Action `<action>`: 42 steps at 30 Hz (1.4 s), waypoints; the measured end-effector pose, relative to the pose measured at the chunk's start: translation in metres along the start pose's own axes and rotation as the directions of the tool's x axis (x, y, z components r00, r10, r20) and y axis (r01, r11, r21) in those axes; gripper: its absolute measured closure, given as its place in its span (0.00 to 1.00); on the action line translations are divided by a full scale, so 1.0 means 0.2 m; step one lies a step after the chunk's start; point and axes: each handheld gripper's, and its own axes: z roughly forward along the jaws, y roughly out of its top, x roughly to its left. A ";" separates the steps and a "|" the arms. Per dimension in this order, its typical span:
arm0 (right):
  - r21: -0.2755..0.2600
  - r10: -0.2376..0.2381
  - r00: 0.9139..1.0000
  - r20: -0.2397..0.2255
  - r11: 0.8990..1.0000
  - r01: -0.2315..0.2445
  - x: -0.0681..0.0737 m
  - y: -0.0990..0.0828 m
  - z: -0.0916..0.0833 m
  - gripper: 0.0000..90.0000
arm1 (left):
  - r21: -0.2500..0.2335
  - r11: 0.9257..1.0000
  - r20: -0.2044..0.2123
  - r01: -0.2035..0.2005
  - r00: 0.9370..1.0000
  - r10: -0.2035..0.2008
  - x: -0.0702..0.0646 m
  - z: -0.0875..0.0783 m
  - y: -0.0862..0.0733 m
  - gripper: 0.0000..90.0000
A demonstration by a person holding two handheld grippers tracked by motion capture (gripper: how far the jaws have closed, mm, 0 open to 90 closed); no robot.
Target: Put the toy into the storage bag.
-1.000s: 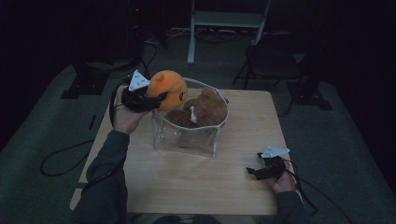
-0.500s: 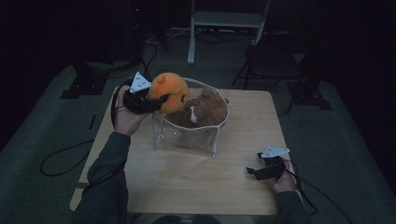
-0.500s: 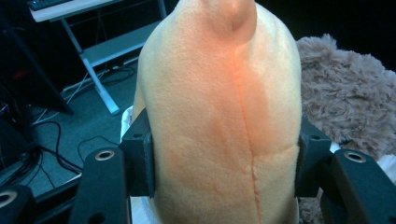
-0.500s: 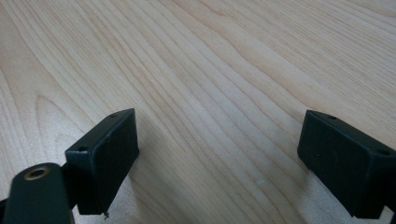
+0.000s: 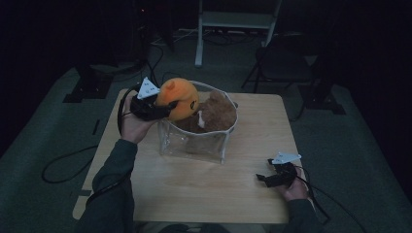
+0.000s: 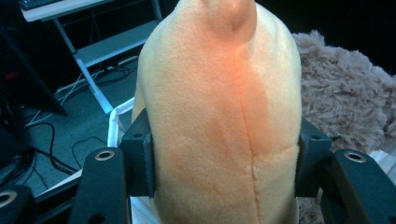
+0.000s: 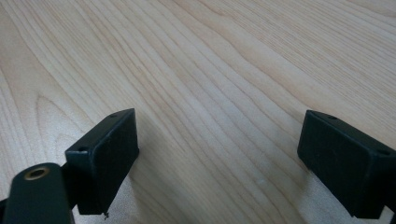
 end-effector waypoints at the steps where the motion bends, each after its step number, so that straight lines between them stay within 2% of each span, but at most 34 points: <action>1: 0.000 0.000 1.000 0.000 1.000 0.000 0.00 0.00 0.00 0.13 | 0.001 1.000 0.001 0.002 1.000 -0.002 0.00 0.00 0.00 0.45; 20: 0.000 0.000 1.000 -0.001 1.000 0.000 0.00 0.00 0.00 0.13 | -0.012 1.000 0.015 0.014 1.000 -0.014 -0.02 -0.01 -0.02 0.45; 42: 0.000 0.000 1.000 -0.001 1.000 0.000 0.00 0.00 0.00 0.13 | 0.023 1.000 0.021 0.002 1.000 -0.003 -0.04 0.05 -0.04 0.45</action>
